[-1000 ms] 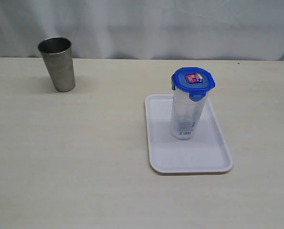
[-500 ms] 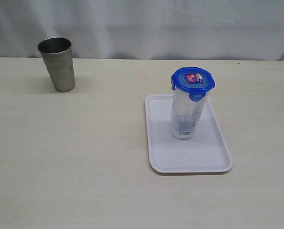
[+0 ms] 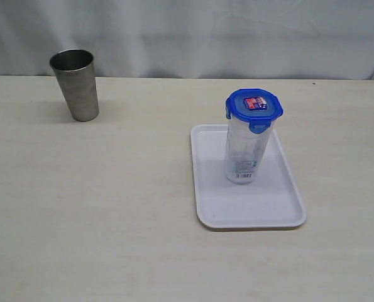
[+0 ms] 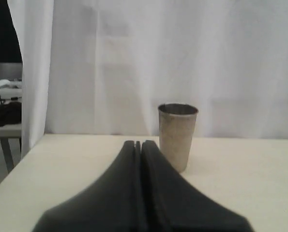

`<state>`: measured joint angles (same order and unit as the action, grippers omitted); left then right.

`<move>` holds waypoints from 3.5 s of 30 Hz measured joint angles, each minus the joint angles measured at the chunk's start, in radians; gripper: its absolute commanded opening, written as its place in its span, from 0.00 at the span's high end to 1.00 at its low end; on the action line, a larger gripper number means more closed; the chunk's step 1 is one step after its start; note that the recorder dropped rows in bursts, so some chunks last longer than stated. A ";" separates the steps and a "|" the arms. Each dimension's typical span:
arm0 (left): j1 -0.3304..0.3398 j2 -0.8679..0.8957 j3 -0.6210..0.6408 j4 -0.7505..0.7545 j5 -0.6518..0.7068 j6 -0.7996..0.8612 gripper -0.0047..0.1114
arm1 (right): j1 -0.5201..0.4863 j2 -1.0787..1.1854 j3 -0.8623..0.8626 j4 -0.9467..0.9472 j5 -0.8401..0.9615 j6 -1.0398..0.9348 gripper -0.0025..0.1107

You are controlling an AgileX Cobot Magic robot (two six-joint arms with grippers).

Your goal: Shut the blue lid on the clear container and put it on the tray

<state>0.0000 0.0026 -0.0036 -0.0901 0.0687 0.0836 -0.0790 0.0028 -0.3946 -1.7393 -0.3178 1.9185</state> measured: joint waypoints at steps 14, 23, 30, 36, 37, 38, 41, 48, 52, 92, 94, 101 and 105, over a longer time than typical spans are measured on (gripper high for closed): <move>0.000 0.000 0.001 0.030 0.242 0.000 0.96 | 0.000 0.000 0.000 0.000 0.000 0.000 0.94; 0.000 0.000 0.001 0.036 0.245 0.023 0.96 | 0.000 0.000 0.000 0.000 0.000 0.000 0.94; 0.000 0.000 0.001 0.048 0.245 0.023 0.96 | 0.000 0.000 0.000 0.000 0.000 0.000 0.94; 0.000 0.000 0.001 0.051 0.245 0.023 0.96 | 0.000 0.000 0.000 0.000 0.000 0.000 0.94; 0.000 0.000 0.001 0.051 0.245 0.023 0.96 | 0.000 0.000 0.000 0.000 0.000 0.000 0.94; 0.000 0.000 0.001 0.051 0.245 0.023 0.96 | 0.000 0.000 0.000 0.000 0.000 0.000 0.94; 0.000 0.000 0.001 0.052 0.245 0.023 0.96 | 0.000 0.000 0.000 0.000 0.000 0.000 0.94; 0.000 0.000 0.001 0.052 0.245 0.023 0.96 | 0.000 0.000 0.000 0.000 0.000 0.000 0.94; 0.000 0.000 0.001 0.052 0.245 0.023 0.96 | 0.000 0.000 0.000 0.000 0.000 0.000 0.94; 0.000 0.000 0.001 0.052 0.245 0.024 0.96 | 0.068 0.002 0.392 1.575 0.484 -1.114 0.94; 0.000 0.000 0.001 0.052 0.245 0.024 0.96 | 0.068 0.002 0.392 1.601 0.489 -1.261 0.94; 0.000 0.000 0.001 0.052 0.245 0.024 0.96 | 0.068 0.002 0.392 1.633 0.572 -1.662 0.94; 0.000 0.000 0.001 0.052 0.245 0.024 0.96 | 0.068 0.002 0.392 1.635 0.611 -1.771 0.94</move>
<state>0.0000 0.0026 -0.0029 -0.0380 0.3135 0.1080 -0.0111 0.0046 -0.0029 -0.1044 0.2931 0.1472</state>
